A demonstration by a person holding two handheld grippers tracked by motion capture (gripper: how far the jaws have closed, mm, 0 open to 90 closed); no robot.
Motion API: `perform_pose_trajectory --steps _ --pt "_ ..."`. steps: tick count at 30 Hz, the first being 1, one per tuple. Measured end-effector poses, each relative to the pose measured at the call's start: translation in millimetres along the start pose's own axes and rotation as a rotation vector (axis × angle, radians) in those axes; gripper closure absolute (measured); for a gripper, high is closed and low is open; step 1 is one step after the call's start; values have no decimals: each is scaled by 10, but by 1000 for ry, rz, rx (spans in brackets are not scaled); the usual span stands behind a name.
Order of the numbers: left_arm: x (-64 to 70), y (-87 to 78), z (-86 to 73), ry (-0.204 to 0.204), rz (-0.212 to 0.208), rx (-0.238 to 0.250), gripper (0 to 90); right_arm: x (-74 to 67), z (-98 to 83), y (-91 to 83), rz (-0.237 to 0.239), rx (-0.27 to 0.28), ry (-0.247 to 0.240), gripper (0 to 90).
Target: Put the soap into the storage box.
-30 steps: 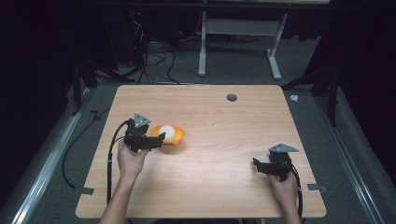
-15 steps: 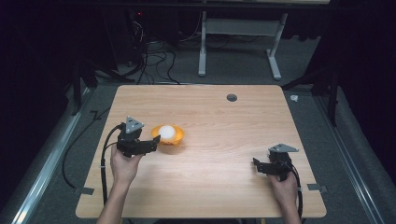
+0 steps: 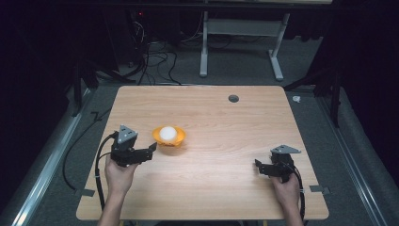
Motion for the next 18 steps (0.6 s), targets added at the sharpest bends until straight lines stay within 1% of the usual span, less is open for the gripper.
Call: perform_pose_trajectory --steps 6,8,13,16,18 --pt "14 -78 -58 -2 4 -1 198 0 0 0 0 0 0 203" --pt "15 -95 -77 -9 6 3 198 -1 0 0 0 0 1 203" --pt "12 -93 -161 -25 2 -7 199 0 0 0 0 0 -1 203" --pt "18 -96 -197 -37 0 -6 199 0 0 0 0 0 0 203" --pt "20 -108 -212 -38 -1 -5 198 0 0 0 0 0 0 203"
Point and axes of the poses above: each handheld gripper's, and its own axes: y roughly forward along the jaws, z roughly out of its top, x roughly to its right, the point moved 6 cm from there along y, roughly forward along the jaws, and after that the axes turned 14 degrees about y, right-handed, at the moved point
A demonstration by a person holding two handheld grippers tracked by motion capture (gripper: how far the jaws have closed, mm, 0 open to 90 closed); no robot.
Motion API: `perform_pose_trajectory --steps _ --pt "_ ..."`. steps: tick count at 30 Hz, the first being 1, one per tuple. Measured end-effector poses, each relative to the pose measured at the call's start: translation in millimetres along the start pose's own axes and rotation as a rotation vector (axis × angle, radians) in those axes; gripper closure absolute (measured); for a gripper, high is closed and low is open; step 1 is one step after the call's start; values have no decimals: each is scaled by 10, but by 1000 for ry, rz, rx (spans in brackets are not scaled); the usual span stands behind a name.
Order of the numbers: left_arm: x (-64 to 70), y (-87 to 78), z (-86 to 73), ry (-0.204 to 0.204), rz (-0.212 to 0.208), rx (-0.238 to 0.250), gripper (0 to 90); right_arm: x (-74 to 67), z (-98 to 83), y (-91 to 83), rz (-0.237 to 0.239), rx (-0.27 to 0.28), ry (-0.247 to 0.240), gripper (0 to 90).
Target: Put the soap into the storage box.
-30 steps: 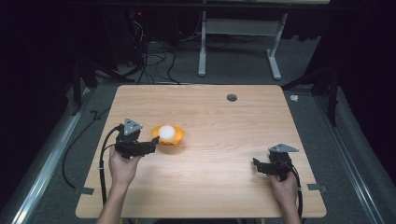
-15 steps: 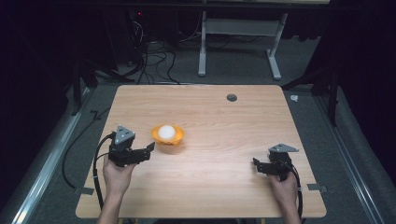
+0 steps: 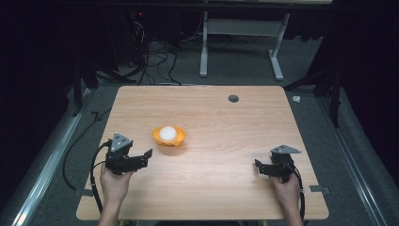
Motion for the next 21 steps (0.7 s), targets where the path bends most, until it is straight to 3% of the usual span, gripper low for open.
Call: perform_pose_trajectory --steps 12,21 --pt "18 -23 -122 -33 -2 4 196 0 0 0 0 0 0 203" --pt "59 9 -229 -47 -28 -10 197 0 -1 -1 0 0 0 202"
Point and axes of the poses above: each handheld gripper's, and its own axes: y roughly forward along the jaws, z roughly out of its top, x roughly to its right, the point moved 6 cm from there along y, roughly forward along the jaws, and after that the axes turned 14 degrees about y, right-handed, at the moved point
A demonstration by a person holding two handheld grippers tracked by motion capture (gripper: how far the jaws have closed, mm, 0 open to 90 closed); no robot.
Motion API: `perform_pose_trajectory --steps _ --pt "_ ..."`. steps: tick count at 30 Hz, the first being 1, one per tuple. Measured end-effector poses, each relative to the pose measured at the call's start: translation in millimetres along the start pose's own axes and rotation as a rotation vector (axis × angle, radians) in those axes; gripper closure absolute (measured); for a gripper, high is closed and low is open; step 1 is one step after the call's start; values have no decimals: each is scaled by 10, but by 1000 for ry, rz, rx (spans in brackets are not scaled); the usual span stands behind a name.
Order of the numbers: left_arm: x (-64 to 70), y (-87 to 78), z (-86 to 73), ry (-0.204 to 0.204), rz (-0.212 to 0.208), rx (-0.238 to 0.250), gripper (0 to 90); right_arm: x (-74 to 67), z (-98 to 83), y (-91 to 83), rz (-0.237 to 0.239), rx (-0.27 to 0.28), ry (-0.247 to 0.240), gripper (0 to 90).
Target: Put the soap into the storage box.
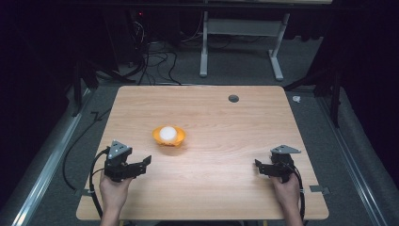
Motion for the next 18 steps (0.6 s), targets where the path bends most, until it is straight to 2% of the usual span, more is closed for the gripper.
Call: perform_pose_trajectory --steps 9,18 --pt "8 64 -104 -9 -9 -23 197 0 0 0 0 0 0 203" --pt "-1 126 -212 -34 -16 -38 198 0 0 0 0 0 0 203"
Point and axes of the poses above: each handheld gripper's, and its own axes: y roughly forward along the jaws, z roughly out of its top, x roughly to its right, the point moved 6 cm from there along y, roughly forward along the jaws, and after that the axes turned 14 degrees about y, right-handed, at the moved point
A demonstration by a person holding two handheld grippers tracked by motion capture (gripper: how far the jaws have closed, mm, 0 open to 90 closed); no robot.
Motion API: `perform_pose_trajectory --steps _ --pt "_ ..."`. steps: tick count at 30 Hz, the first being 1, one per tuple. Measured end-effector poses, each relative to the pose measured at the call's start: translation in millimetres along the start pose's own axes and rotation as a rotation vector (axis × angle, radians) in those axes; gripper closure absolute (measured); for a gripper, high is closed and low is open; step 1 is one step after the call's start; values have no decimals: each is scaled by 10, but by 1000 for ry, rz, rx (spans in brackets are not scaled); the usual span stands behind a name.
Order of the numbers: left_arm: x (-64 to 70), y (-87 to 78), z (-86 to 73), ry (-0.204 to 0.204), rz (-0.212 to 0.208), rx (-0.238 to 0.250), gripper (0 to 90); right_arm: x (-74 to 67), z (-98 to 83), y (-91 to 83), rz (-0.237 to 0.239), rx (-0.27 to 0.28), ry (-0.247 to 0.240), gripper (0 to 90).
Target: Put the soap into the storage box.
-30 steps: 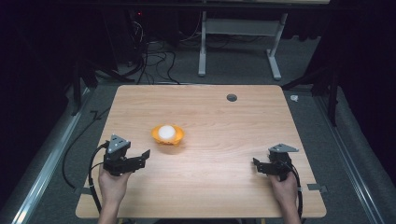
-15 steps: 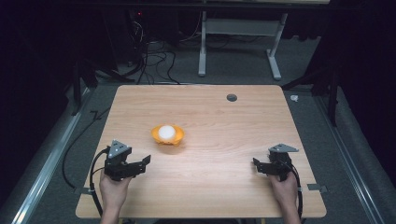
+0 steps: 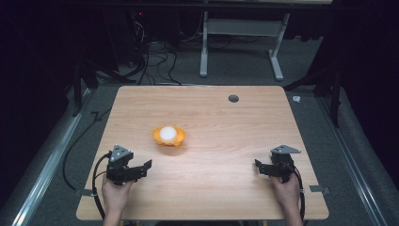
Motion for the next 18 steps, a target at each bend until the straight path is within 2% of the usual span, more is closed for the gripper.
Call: perform_pose_trajectory --steps 18 --pt "-19 165 -131 -25 9 -36 199 0 0 0 0 0 0 203"
Point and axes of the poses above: each handheld gripper's, and its own axes: y roughly forward along the jaws, z roughly out of its top, x roughly to its right, the point moved 6 cm from there along y, roughly forward along the jaws, and after that the axes turned 14 degrees about y, right-handed, at the moved point
